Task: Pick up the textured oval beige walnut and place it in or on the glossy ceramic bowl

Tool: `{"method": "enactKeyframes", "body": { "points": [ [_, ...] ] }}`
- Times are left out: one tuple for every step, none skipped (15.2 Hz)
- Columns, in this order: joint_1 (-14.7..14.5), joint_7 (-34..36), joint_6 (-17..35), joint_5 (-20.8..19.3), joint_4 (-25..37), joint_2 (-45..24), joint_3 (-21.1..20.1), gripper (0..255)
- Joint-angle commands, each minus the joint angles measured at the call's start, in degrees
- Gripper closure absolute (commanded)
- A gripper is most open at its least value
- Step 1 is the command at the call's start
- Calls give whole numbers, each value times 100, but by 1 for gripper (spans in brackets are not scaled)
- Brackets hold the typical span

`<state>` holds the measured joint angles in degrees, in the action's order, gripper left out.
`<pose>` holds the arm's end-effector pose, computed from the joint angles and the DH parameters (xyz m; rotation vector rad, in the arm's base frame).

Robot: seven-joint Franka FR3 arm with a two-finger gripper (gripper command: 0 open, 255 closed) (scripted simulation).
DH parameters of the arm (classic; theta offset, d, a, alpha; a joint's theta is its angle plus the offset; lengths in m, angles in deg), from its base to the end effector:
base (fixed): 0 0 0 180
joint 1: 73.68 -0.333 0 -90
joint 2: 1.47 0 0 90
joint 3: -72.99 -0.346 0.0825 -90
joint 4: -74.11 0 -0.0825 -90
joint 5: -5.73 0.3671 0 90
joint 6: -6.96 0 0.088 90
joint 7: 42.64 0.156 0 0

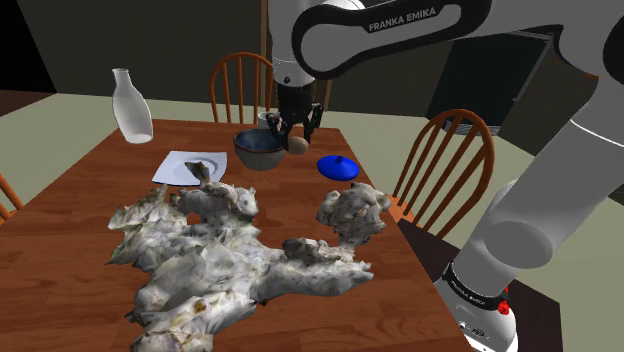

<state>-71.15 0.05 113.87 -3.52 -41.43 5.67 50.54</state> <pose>0.4740 0.1570 0.4884 2.9035 -0.5150 0.1081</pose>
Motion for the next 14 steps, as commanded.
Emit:
{"method": "enactKeyframes", "body": {
  "points": [
    [82, -71, -35, -165, 418, -397, 47, 255],
    [113, -104, -66, -241, 636, -593, 70, 255],
    [139, -137, -104, -316, 864, -790, 92, 255],
    [160, -172, -148, -390, 1100, -991, 116, 255],
    [176, -207, -198, -462, 1347, -1194, 139, 255],
    [188, -244, -255, -533, 1603, -1401, 163, 255],
    [194, -283, -319, -603, 1872, -1612, 188, 255],
    [194, -325, -390, -670, 2152, -1827, 215, 255],
    [190, -369, -469, -737, 2447, -2046, 241, 255],
    [180, -416, -557, -802, 2757, -2272, 269, 255],
    [165, -467, -653, -865, 3086, -2506, 298, 255],
    [143, -522, -760, -928, 3435, -2748, 327, 255],
    [115, -582, -878, -989, 3809, -3001, 358, 255],
    [78, -649, -1011, -1049, 4214, -3268, 392, 255]
  ]
}}
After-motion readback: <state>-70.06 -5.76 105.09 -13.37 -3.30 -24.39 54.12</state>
